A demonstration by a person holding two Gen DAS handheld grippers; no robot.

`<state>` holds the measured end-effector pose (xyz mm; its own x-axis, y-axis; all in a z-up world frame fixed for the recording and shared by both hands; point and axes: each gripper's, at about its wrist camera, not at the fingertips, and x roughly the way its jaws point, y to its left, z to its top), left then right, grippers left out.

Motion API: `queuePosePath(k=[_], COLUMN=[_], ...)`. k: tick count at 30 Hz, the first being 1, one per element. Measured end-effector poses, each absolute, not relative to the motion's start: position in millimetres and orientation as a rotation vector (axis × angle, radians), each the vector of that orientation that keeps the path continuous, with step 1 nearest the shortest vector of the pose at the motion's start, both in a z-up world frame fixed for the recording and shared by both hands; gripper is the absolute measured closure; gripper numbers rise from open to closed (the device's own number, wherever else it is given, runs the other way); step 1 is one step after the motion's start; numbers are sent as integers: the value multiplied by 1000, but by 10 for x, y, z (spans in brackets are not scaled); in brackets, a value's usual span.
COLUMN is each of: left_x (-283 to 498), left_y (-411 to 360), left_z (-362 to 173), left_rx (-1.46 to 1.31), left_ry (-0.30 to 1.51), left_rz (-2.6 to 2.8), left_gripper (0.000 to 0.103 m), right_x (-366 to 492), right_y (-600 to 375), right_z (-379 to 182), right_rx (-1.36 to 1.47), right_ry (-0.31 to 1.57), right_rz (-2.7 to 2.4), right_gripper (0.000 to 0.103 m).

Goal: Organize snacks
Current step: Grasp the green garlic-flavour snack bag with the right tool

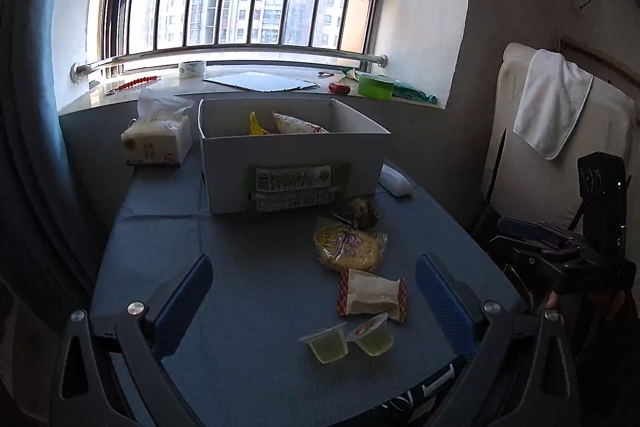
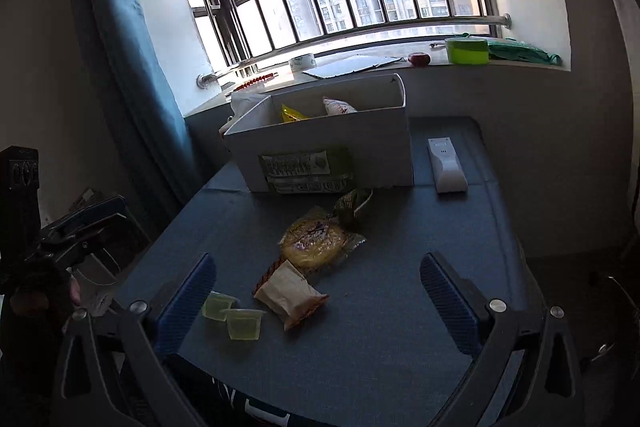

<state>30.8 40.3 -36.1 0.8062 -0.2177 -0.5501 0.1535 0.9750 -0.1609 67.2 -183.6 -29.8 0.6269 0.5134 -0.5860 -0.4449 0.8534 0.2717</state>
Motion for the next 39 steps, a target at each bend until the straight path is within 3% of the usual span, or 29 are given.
queuePosePath(k=[10,27,28,29,30,39], left_x=[359,632,674,721,774,1430], left_y=[234,449,454,456,456,93], left_z=[-646,-810,-820,-830,-840,-907], left_rx=[-84,-92,-80,-67,-55,319], left_ry=[668,716,718,722,725,654], left_rz=[-241,-182,-176,-168,-165,-134], left_gripper=[0,0,0,0,0,0], right_x=[913,2469,2493,2502,2508,2154], right_y=[-1638,-1102,-1082,-1066,-1054,-1389], right_z=[-646,-1162,-1186,-1207,-1229,-967], right_rx=[51,40,31,19,1,51], right_ry=[800,971,986,997,1008,912], right_rz=[555,477,487,492,482,528], right_gripper=[0,1,14,54,65,65])
